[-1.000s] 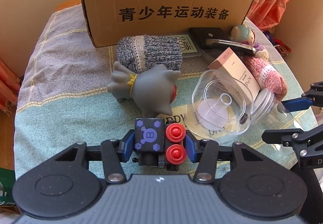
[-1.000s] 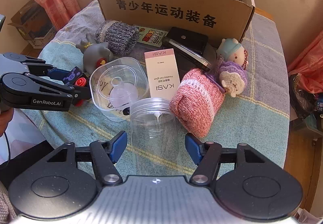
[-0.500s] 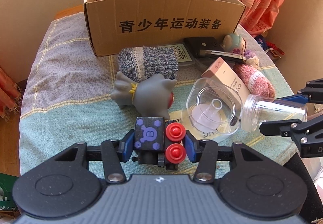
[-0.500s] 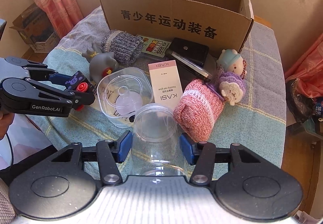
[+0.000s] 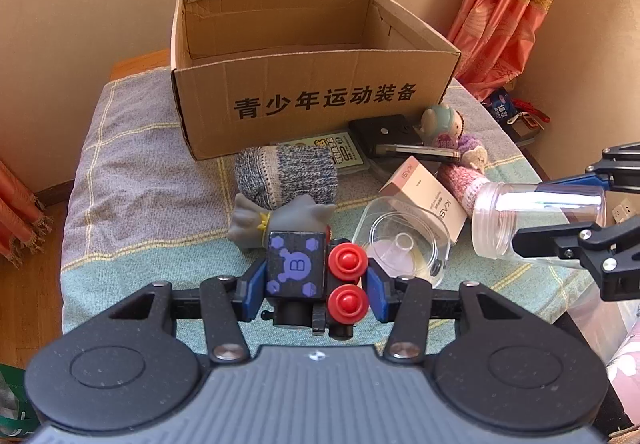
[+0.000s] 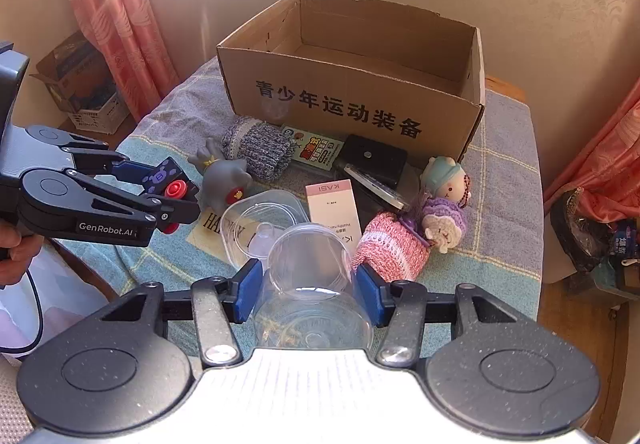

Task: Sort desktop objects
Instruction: 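Lift both held objects and carry them over the cardboard box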

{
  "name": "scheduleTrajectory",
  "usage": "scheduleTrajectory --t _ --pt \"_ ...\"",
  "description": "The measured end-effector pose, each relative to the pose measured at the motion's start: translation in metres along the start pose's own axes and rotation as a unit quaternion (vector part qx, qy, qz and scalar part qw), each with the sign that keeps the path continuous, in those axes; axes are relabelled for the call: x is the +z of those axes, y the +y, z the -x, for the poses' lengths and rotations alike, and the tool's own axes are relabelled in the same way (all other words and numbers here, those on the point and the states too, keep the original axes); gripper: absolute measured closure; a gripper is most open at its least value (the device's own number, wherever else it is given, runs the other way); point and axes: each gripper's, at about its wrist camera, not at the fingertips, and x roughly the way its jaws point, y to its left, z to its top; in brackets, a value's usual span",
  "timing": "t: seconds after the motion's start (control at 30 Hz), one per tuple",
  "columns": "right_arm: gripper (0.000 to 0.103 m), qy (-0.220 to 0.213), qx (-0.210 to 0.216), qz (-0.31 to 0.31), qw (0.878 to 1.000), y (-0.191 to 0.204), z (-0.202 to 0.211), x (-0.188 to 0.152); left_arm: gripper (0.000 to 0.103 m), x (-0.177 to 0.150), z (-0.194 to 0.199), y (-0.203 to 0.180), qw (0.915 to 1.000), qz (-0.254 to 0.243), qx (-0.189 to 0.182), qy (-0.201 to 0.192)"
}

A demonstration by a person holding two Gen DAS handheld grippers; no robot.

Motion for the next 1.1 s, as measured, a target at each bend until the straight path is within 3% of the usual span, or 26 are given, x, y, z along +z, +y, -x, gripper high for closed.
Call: scheduleTrajectory --t 0.33,0.7,1.1 --pt "0.046 -0.036 -0.016 0.009 0.999 -0.008 0.011 0.038 0.053 0.031 0.014 0.003 0.9995 -0.02 0.004 -0.025" --pt "0.046 -0.074 -0.022 0.009 0.997 -0.024 0.012 0.099 0.053 0.09 0.021 0.004 0.9973 -0.044 0.005 -0.059" --pt "0.046 -0.08 -0.013 -0.008 0.997 -0.052 -0.021 0.156 0.053 0.153 -0.011 0.019 0.9969 -0.04 0.008 -0.067"
